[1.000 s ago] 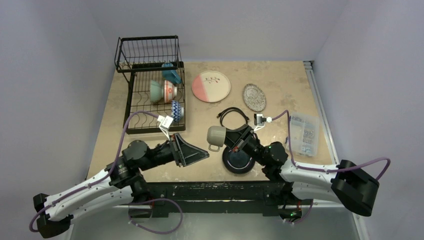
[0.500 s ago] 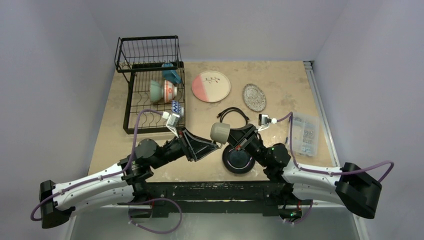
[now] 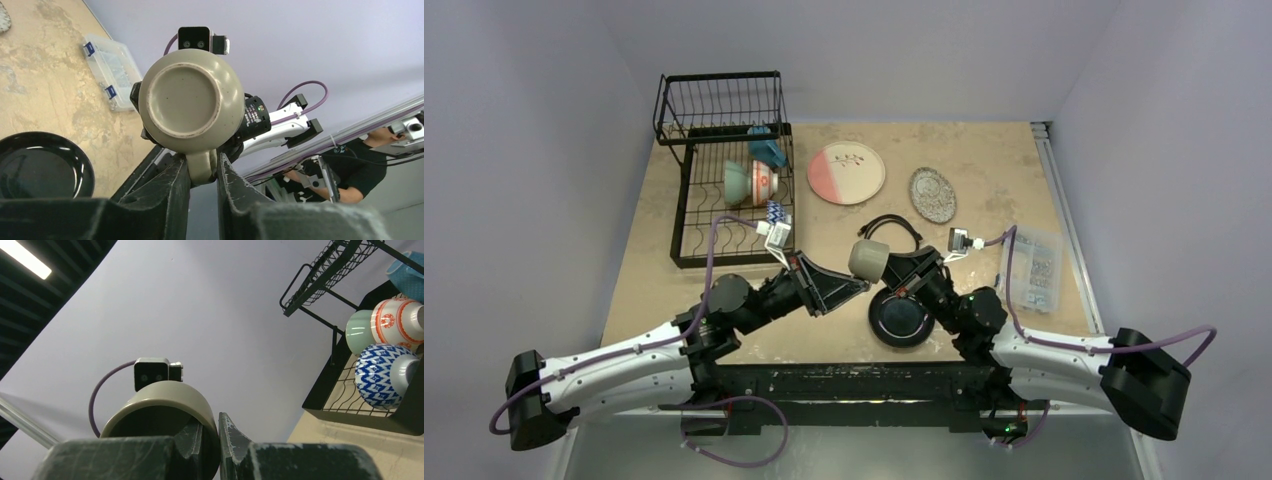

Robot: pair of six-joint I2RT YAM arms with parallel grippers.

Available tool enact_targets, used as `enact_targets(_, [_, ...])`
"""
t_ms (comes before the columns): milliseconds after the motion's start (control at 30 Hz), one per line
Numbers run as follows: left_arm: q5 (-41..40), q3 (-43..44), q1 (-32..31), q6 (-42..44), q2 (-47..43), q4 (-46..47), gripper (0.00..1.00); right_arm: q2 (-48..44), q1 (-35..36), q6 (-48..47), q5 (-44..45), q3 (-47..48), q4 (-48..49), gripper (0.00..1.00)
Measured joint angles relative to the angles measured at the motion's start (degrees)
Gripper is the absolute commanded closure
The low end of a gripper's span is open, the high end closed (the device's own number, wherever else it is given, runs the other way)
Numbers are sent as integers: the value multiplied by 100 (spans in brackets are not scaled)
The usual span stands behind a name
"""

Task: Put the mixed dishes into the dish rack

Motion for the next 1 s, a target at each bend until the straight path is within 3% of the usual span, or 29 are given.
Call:
enact_targets(67, [-7,22,0,-85,17,-4,100,-17,20,-55,48,2,2,100])
enact_targets(167, [-20,22,-7,-109,-15,-17,100,-87,81,-144,87,9,-50,100])
enact_targets(200, [-28,22,-11,-109,-42,-44,100,-118,103,-195,98,28,-109,94])
enact_targets(233, [-37,20,-15,-107,-79,-79,100,-155,120,-247,103,66,-203,78])
enact_targets(267, [-55,20,-24,-103,-120,-114,100,-203,133,-308,105,131,-354,51])
enact_targets(300, [-92,22,-28,-83,-179,-181,100,-284,153,-380,107,236,-636,36])
enact_targets(333, [-151,22,-33,-33,-249,-313,100,-348,173,-393,116,319,-857,23])
enact_targets(367, [-238,37,-31,35,-337,-522,100,-439,201,-472,197,455,-1279,18])
enact_targets(467, [-623,339,-31,315,-629,-1661,100,-636,223,-638,511,824,-2610,17])
enact_targets(667, [-1862,1829,-28,1102,-815,-5014,100,-824,227,-737,916,922,-4500,18])
enact_targets(900, [-2887,2170,-26,1628,-1394,-6953,100,-1078,225,-667,1071,501,-5388,19])
enact_targets(1000, [-3528,2382,-15,1742,-1248,-7799,100,-1104,225,-671,1132,507,-5541,19])
